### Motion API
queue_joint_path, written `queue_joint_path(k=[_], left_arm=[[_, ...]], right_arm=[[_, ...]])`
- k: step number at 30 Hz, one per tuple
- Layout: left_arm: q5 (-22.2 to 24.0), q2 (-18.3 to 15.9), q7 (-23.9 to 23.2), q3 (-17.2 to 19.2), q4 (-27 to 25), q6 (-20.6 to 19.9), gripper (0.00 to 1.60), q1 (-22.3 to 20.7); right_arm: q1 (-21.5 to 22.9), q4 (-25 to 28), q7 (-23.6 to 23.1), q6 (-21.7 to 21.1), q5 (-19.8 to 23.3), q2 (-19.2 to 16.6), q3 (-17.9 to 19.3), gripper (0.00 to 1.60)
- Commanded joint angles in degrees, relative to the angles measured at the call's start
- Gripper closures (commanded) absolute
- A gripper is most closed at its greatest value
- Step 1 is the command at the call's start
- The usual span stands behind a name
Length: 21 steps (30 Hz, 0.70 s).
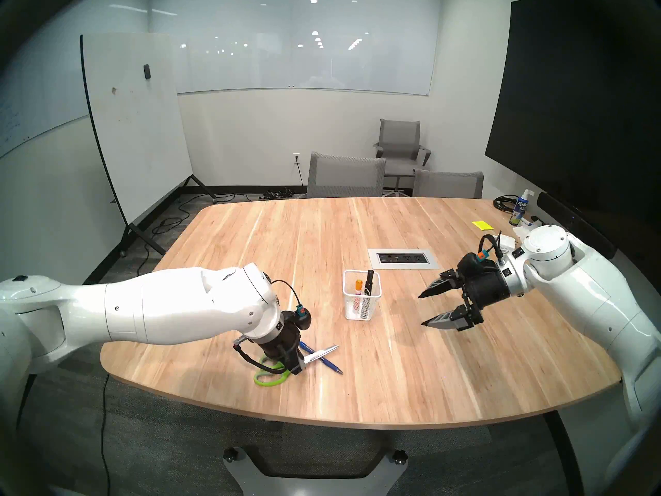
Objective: Place the pen, the marker, and the scissors into the pen holder
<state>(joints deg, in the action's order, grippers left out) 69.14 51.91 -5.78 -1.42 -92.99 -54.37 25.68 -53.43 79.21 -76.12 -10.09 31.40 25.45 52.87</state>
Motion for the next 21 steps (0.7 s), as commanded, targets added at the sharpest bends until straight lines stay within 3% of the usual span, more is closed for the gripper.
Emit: queue_joint_path(k=[1, 21], left_arm=[[-0.2, 0.6, 1.0, -0.4, -0.5, 0.4, 1.60, 1.0], [1.4, -0.2, 5.1, 2.0, -3.9, 1.1, 1.60, -0.3]], right_arm=[[0.6, 0.1, 0.0, -0.1, 0.3, -0.4, 0.6, 0.00], [0.6, 0.1, 0.0, -0.1, 0.3, -0.4, 0.6, 0.00]])
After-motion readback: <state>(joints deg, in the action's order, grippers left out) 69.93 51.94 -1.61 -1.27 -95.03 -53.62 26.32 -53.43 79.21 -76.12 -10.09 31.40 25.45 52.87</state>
